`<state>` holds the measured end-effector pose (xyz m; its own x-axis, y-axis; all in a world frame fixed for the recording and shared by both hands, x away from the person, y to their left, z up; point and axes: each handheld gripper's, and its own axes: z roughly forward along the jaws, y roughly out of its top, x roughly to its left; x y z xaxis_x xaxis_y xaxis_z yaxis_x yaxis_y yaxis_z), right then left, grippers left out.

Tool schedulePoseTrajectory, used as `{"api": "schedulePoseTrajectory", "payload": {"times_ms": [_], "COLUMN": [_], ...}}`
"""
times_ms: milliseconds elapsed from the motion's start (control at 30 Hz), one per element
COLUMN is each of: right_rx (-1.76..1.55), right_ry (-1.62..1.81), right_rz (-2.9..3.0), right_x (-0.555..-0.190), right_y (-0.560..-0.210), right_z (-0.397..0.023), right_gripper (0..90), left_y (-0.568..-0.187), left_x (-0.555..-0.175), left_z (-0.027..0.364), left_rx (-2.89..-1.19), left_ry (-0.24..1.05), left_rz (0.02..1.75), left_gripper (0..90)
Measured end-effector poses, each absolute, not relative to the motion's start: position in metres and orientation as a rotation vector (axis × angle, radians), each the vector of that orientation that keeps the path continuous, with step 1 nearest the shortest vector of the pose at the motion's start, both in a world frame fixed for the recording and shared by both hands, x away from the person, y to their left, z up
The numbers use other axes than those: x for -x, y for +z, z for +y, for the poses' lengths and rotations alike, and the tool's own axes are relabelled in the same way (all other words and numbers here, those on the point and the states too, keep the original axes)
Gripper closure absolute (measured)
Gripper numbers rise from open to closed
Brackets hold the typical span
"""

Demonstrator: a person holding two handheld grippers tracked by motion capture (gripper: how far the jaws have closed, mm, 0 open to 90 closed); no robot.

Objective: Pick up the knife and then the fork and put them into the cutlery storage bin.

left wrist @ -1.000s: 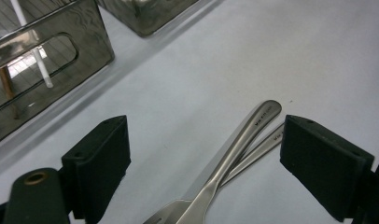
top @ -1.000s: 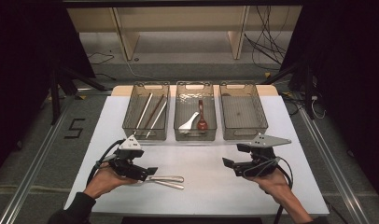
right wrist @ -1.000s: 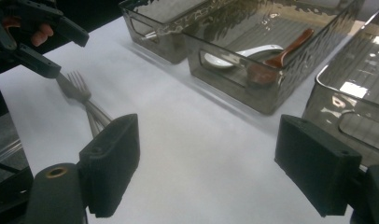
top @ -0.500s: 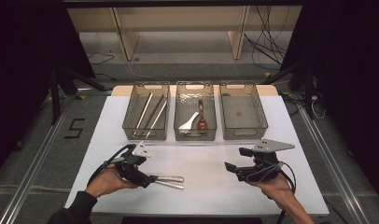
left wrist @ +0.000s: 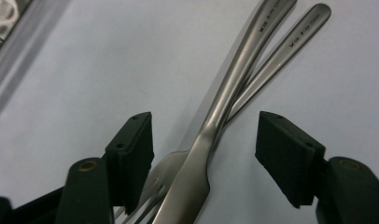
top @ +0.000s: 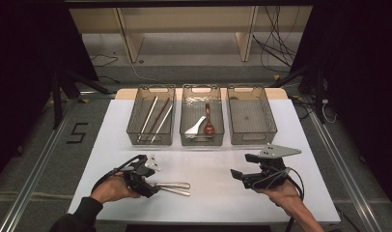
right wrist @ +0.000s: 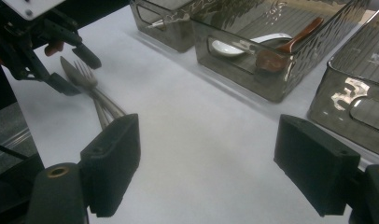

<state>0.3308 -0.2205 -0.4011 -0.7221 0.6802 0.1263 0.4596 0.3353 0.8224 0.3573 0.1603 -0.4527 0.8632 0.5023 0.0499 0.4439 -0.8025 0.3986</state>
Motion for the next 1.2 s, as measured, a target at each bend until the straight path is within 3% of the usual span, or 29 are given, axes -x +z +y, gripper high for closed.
{"api": "schedulePoseTrajectory", "payload": {"times_ms": [433, 500, 900, 1200], "right_rx": [-1.03, -1.028, -1.039, -1.048], "right_ry": [1.331, 1.335, 1.336, 1.337], "right_rz": [2.372, 2.373, 2.37, 2.361], "right_x": [-0.332, -0.332, -0.333, -0.334], "right_y": [-0.402, -0.403, -0.403, -0.402], "right_z": [-0.218, -0.218, -0.218, -0.22], "right_gripper": [24.1, 24.2, 24.7, 24.8], "left_y": [-0.465, -0.464, -0.463, -0.461], "left_x": [-0.363, -0.363, -0.357, -0.358], "left_z": [0.155, 0.154, 0.15, 0.152], "left_rx": [-2.765, -2.776, -2.831, -2.828], "left_ry": [0.185, 0.197, 0.243, 0.194], "left_rz": [0.694, 0.692, 0.604, 0.618], "left_gripper": [55.6, 61.8, 74.2, 84.0]}}
